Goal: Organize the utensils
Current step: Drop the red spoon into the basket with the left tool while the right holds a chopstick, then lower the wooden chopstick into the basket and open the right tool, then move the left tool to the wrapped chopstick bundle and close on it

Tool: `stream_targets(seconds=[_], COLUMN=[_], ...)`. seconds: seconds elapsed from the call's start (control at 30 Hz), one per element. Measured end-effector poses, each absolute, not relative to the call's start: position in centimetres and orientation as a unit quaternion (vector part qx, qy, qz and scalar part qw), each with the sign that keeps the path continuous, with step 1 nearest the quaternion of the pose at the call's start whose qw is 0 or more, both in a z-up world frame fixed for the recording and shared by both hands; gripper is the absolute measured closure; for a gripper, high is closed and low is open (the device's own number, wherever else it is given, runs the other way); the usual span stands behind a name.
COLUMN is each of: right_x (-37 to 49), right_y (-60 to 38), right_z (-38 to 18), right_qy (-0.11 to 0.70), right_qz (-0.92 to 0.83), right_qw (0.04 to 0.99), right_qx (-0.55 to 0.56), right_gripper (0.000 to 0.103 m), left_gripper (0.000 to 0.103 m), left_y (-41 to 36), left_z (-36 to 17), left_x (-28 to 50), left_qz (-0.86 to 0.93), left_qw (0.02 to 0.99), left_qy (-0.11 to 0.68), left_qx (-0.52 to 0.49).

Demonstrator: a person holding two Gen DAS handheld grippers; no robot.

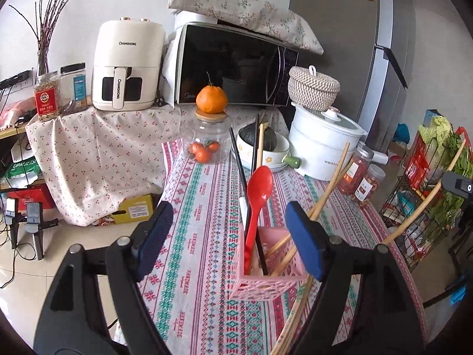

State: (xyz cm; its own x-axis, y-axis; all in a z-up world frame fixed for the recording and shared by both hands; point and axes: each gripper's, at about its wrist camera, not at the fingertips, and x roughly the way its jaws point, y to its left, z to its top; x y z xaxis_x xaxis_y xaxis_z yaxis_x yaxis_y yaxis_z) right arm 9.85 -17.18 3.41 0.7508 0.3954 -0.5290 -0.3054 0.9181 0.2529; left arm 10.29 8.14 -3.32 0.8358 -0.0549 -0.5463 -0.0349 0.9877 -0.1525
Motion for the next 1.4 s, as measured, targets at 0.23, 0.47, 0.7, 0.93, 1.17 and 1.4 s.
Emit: stream_targets(seconds=[0.23, 0.47, 0.7, 0.93, 1.17, 1.4], right_x=[9.6, 11.0, 13.7, 15.9, 15.4, 13.4], right_y=[-13.6, -8.7, -4.6, -2.8, -4.3, -9.0], right_z=[6.8, 7.3, 3.9, 0.4, 1.8, 3.3], right_qy=[0.280, 0.288, 0.340, 0.398, 0.382, 0.360], right_qz=[0.226, 0.220, 0.207, 0.202, 0.199, 0.177], right_qw=[0.930, 0.932, 0.917, 0.895, 0.903, 0.916], right_qx=[0.075, 0.028, -0.011, -0.019, -0.002, 0.020], right_gripper=[0.097, 0.097, 0.097, 0.097, 0.064, 0.029], left_gripper=[0.013, 0.013, 0.013, 0.013, 0.013, 0.013], left_y=[10.7, 10.7, 9.0, 9.2, 8.6, 8.0], left_z=[-5.9, -8.8, -8.8, -9.0, -9.8, -10.2], left_x=[8.5, 7.9, 7.4, 7.3, 7.5, 7.5], left_qz=[-0.001, -0.027, -0.071, -0.075, -0.077, -0.079], left_qw=[0.910, 0.881, 0.871, 0.866, 0.859, 0.855], left_qy=[0.402, 0.457, 0.474, 0.484, 0.498, 0.505], left_qx=[-0.103, -0.120, -0.103, -0.100, -0.093, -0.088])
